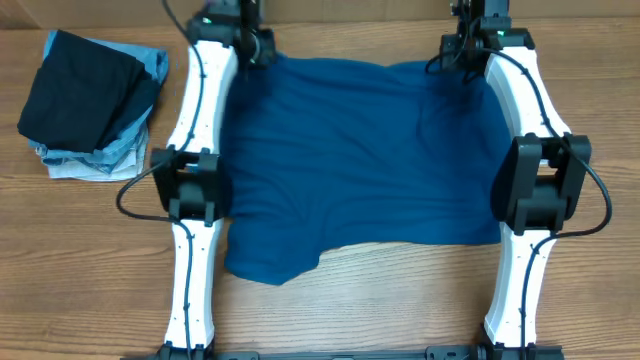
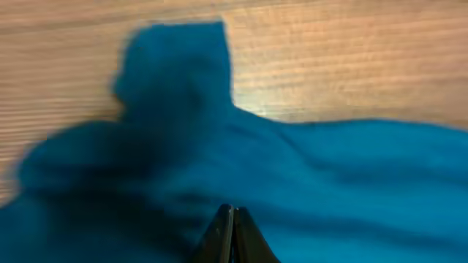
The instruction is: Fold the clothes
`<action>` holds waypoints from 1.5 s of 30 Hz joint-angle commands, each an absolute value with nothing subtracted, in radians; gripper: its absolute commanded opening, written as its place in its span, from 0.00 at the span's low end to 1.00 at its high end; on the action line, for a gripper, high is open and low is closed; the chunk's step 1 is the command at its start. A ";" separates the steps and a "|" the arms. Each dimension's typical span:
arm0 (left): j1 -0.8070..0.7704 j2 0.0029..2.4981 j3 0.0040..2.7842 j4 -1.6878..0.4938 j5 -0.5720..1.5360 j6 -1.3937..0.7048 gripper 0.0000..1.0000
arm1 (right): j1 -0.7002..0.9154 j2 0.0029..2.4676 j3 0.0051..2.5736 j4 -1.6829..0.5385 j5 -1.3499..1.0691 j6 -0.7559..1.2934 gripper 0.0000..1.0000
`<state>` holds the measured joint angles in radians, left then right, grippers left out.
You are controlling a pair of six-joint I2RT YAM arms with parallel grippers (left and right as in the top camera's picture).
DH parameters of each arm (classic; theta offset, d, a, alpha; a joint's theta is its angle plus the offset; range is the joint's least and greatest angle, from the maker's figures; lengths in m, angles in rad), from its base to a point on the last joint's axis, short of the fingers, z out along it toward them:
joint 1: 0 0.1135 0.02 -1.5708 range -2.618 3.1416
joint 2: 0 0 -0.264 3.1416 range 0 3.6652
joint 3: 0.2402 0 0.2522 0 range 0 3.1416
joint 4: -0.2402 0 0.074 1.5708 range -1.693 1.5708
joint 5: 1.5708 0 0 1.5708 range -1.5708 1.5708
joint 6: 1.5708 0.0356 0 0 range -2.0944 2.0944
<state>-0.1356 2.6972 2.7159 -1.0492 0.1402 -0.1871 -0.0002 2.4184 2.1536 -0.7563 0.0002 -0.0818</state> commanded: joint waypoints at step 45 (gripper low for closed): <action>-0.092 2.207 2.883 -1.510 -0.101 -0.319 0.39 | -0.269 1.929 2.241 -1.169 0.061 0.342 0.57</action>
